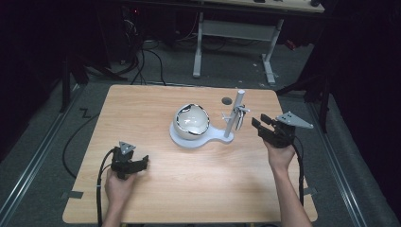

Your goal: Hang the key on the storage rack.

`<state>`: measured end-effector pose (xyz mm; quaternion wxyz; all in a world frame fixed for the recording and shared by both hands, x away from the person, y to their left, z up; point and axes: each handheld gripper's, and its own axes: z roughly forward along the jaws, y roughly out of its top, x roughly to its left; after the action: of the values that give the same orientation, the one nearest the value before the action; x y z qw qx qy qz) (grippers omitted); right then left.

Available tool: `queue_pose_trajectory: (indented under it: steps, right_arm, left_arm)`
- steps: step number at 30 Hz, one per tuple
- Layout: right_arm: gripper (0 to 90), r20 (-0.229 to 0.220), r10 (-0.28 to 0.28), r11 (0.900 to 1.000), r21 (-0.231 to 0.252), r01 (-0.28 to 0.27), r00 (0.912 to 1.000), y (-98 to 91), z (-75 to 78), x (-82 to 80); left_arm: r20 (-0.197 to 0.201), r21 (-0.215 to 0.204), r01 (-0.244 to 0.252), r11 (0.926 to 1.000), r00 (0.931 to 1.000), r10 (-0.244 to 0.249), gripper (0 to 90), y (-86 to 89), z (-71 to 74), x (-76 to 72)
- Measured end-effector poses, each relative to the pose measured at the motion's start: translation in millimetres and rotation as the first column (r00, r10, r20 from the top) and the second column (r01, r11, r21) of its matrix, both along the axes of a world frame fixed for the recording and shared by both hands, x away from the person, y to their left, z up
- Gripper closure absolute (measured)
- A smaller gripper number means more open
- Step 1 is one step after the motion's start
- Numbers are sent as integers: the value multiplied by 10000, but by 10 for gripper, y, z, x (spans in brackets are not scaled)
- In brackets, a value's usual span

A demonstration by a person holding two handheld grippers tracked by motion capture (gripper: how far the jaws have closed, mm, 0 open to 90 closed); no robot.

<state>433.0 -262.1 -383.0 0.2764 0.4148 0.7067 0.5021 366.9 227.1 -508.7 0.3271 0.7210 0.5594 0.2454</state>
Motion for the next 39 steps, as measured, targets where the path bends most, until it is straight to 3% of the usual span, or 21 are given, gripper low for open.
queue_pose_trajectory:
  steps: [39]
  right_arm:
    - [540, -683, -714, 9973, 120, 724, 9951, -384, -396, -369]
  left_arm:
    - [2, 23, 2, 10000, 10000, -2, 233, -3, 0, 0]
